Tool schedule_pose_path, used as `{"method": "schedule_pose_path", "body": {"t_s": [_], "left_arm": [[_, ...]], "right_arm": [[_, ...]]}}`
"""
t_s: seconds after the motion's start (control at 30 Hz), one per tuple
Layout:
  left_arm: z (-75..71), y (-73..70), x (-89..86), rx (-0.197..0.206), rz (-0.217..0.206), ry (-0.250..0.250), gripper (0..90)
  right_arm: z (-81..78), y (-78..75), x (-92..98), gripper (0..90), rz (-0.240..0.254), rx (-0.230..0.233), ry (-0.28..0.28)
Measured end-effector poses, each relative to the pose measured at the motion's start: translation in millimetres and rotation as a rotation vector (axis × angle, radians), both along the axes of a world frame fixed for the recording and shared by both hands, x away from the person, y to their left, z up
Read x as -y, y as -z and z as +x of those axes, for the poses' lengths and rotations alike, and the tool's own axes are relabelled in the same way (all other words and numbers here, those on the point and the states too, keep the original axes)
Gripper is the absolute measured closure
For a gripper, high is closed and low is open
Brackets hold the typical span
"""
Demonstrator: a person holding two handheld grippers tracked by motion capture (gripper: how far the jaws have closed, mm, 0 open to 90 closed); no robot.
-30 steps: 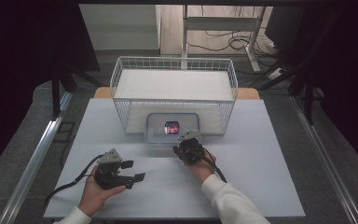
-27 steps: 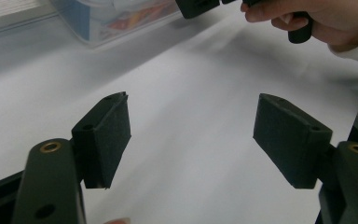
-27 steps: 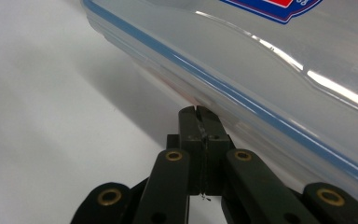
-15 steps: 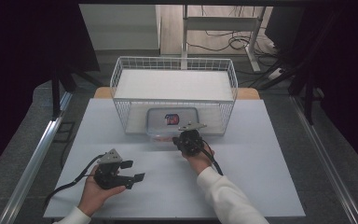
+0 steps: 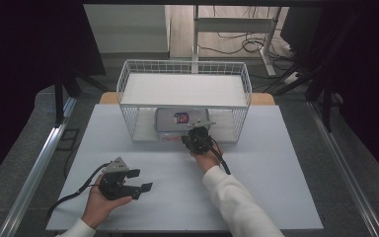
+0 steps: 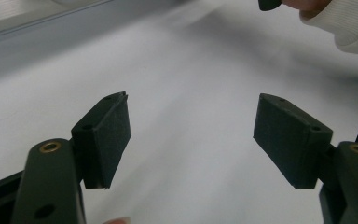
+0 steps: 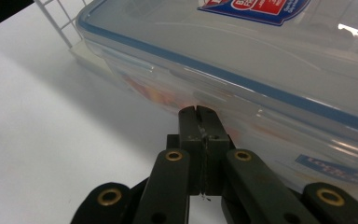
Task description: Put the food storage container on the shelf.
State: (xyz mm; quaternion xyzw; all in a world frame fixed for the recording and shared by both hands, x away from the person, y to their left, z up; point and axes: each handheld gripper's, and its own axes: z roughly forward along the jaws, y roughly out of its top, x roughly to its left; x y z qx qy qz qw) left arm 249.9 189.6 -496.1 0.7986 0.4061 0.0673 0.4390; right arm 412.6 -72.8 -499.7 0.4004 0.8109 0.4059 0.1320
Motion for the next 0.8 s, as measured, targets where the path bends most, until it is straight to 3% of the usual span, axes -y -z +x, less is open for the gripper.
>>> {"method": "schedule_pose_path", "body": {"t_s": [0.43, 0.67, 0.8], "left_arm": [[0.7, -0.5, -0.5, 0.007, -0.005, -0.008, 26.7], [-4.4, 2.1, 0.7, 0.015, 0.045, -0.002, 26.5], [-6.7, 0.7, -0.5, 0.022, 0.045, -0.012, 26.3]], "right_arm": [[14.1, 1.5, -6.0, 89.1, 0.011, -0.008, 0.035], [19.3, 1.4, -6.8, 89.0, 0.017, -0.012, 0.033], [19.8, 0.8, -6.5, 89.0, 0.026, -0.015, 0.036]]}}
